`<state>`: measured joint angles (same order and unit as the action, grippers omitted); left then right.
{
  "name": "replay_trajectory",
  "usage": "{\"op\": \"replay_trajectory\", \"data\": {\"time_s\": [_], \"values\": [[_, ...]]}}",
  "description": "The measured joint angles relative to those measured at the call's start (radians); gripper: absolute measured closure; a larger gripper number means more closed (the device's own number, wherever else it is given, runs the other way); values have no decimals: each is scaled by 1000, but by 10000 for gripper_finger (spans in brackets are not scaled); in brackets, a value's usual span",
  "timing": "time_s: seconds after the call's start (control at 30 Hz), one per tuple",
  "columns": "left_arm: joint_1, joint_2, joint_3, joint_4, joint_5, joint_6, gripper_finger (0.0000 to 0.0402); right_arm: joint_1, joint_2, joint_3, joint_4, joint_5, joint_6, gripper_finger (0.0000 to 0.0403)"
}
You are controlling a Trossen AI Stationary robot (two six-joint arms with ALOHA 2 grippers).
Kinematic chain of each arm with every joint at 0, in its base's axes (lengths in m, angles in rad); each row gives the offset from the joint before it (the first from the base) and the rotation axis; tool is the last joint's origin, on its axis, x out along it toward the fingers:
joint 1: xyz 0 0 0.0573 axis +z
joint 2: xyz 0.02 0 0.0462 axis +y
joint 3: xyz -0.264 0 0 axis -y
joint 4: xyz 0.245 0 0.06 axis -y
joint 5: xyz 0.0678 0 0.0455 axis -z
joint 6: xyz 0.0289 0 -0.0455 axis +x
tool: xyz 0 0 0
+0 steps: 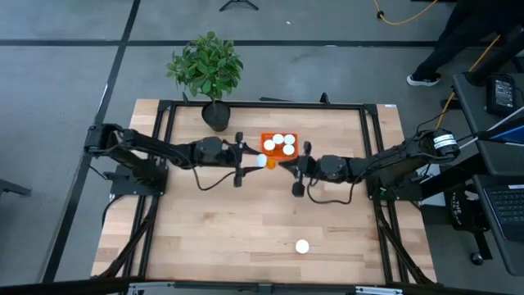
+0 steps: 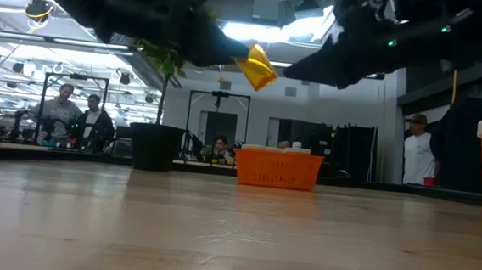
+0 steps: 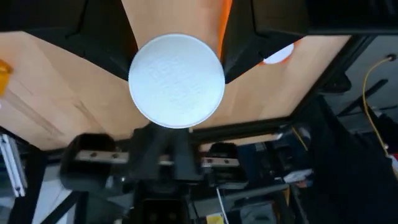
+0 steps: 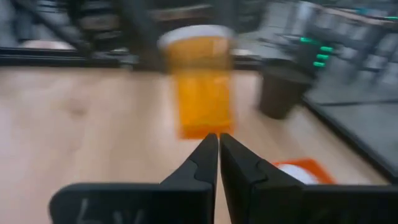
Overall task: Pick and place pill bottles into a basket
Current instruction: Put the left orange pill bottle into the orange bin
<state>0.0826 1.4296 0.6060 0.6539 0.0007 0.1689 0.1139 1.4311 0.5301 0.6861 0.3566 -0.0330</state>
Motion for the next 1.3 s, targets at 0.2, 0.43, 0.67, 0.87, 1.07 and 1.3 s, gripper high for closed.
{"op": "replay_trajectory", "data": {"time_s": [0.2,0.43,0.67,0.87,1.07,1.3], "values": [[68,140,13,103,22,8,194,-26,0,0,-7,83,54,382],[106,268,94,106,27,12,194,-26,0,0,-30,98,100,382],[144,322,131,101,20,35,194,-14,0,0,-45,97,111,382],[180,322,131,98,23,27,194,-6,0,0,-47,96,108,382],[183,322,131,74,51,19,194,-6,0,0,-48,96,113,382],[173,322,131,71,78,19,194,-6,0,0,-48,96,133,382]]}}
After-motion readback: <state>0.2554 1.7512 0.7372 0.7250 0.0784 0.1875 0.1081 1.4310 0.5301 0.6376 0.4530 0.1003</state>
